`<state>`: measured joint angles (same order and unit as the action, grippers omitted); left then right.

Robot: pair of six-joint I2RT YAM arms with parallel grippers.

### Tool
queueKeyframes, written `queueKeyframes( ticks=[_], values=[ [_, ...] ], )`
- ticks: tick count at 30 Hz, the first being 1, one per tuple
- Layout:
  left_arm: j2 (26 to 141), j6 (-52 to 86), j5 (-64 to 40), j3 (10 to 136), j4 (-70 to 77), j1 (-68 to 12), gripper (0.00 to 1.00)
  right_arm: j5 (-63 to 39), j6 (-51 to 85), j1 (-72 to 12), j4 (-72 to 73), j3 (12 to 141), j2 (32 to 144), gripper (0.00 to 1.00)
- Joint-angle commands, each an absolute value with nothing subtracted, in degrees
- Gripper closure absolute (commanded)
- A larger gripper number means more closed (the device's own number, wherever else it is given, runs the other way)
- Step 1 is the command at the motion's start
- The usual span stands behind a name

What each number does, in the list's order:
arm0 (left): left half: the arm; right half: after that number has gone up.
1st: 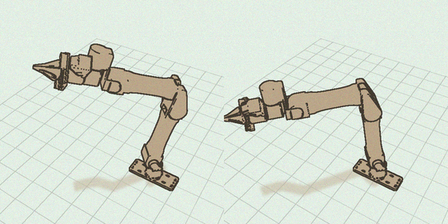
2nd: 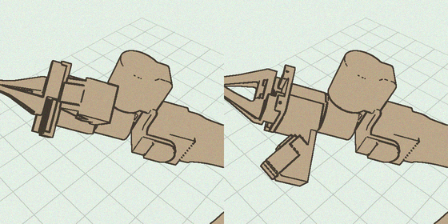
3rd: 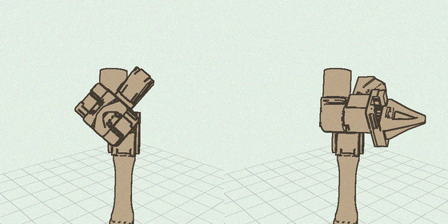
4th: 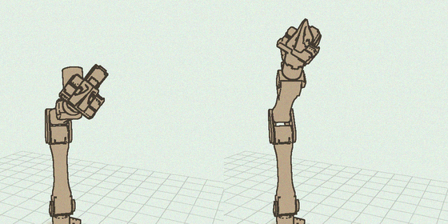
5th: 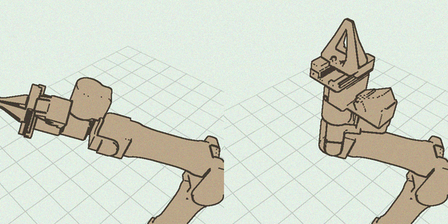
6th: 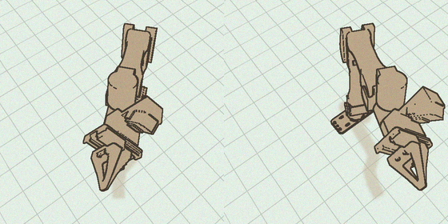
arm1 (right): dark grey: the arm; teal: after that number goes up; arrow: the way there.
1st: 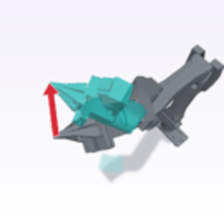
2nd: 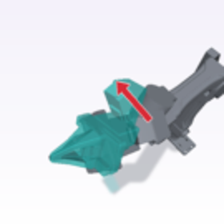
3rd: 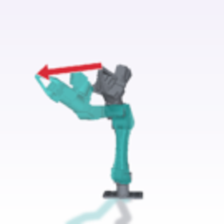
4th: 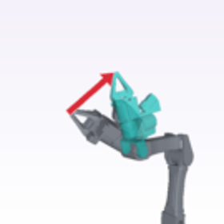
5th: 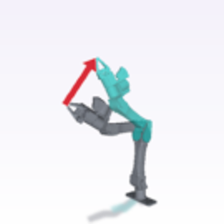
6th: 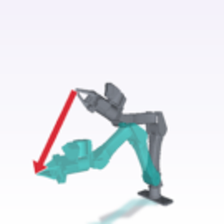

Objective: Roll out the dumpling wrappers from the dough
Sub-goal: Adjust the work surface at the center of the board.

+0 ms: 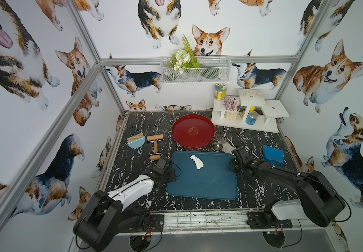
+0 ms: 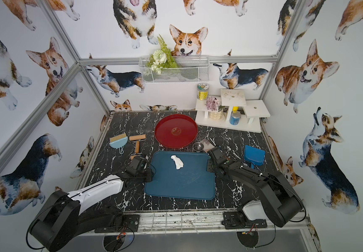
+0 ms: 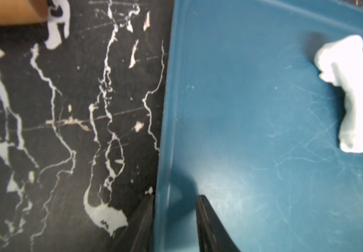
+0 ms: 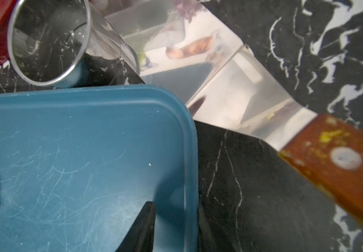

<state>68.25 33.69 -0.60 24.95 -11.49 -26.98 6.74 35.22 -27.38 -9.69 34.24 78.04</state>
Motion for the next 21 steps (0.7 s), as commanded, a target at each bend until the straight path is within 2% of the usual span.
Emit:
queueKeyframes(
  ticks=[1,4,9,16,21],
  values=[
    [66.0,34.9,-1.6,24.6,-11.1,-27.1,0.41,4.1,33.6,-27.4,-6.6,35.1,77.7,0.57],
    [64.0,34.6,1.7,25.9,-12.5,-26.6,0.30,4.1,33.9,-27.4,-7.3,34.4,75.6,0.49],
    [62.9,32.9,4.1,30.6,-14.0,-24.1,0.19,4.4,33.5,-27.5,-10.7,34.5,69.9,0.39],
    [65.6,29.3,4.4,37.4,-14.4,-16.0,0.12,-2.6,29.5,-27.9,-8.0,33.6,60.2,0.31],
    [71.4,26.8,2.4,41.1,-12.7,-8.7,0.11,-3.8,28.2,-30.4,-3.6,32.6,57.2,0.31]
  ],
)
